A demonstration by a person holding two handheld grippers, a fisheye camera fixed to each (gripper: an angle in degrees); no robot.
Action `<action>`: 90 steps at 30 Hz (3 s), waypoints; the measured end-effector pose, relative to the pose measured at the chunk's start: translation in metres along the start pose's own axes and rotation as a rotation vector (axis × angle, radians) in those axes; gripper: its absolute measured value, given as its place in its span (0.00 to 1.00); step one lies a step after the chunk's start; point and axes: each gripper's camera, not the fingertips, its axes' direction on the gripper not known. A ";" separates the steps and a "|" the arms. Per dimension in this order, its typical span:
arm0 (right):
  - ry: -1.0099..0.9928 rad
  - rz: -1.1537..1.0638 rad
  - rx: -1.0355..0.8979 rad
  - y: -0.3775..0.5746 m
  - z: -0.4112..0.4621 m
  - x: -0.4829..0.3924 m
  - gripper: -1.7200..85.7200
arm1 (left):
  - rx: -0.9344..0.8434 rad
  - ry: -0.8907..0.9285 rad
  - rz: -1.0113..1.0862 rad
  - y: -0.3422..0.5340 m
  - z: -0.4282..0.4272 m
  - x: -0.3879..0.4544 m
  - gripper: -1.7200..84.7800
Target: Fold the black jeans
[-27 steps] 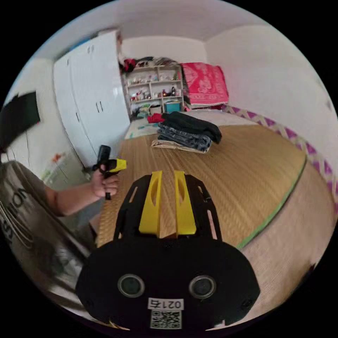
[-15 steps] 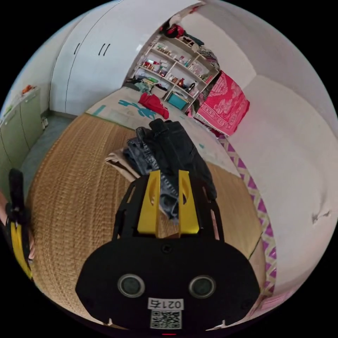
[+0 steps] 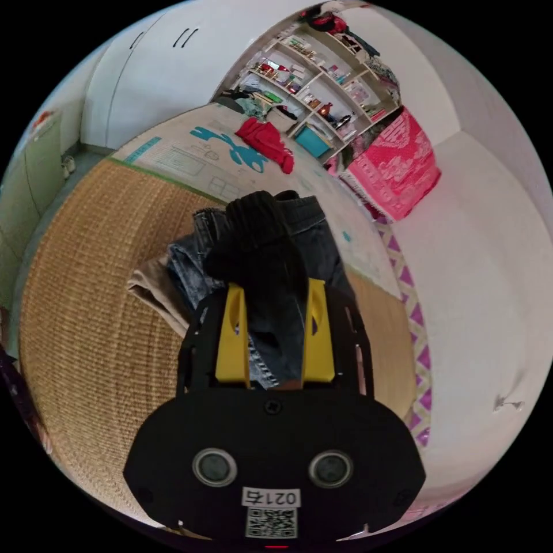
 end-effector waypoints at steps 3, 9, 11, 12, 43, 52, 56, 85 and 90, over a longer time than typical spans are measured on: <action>-0.051 0.045 0.017 0.000 0.003 0.014 0.11 | -0.002 -0.002 -0.001 0.000 0.003 -0.004 0.07; -0.147 0.533 0.172 0.038 -0.048 0.116 0.09 | -0.015 -0.026 -0.005 -0.001 0.012 -0.016 0.04; -0.143 0.673 0.202 0.072 -0.078 0.159 0.09 | -0.019 -0.038 -0.010 -0.003 0.014 -0.020 0.02; -0.143 0.737 0.213 0.099 -0.100 0.185 0.09 | -0.020 -0.044 -0.013 -0.003 0.016 -0.023 0.02; 0.067 0.691 -0.204 0.381 -0.189 -0.035 0.17 | -0.210 -0.212 -0.081 -0.047 0.073 -0.089 0.19; -0.014 0.734 -0.155 0.378 -0.182 -0.004 0.19 | -0.233 -0.213 -0.103 -0.062 0.083 -0.104 0.20; 0.069 0.662 -0.303 0.381 -0.128 -0.008 0.14 | -0.226 -0.241 -0.120 -0.068 0.085 -0.109 0.19; 0.024 2.025 0.492 1.137 -0.452 -0.111 0.08 | -0.958 -0.333 0.260 -0.047 0.456 -0.052 0.15; 0.173 2.020 0.773 1.160 -0.499 -0.184 0.05 | -1.160 -0.431 0.396 0.005 0.579 -0.068 0.15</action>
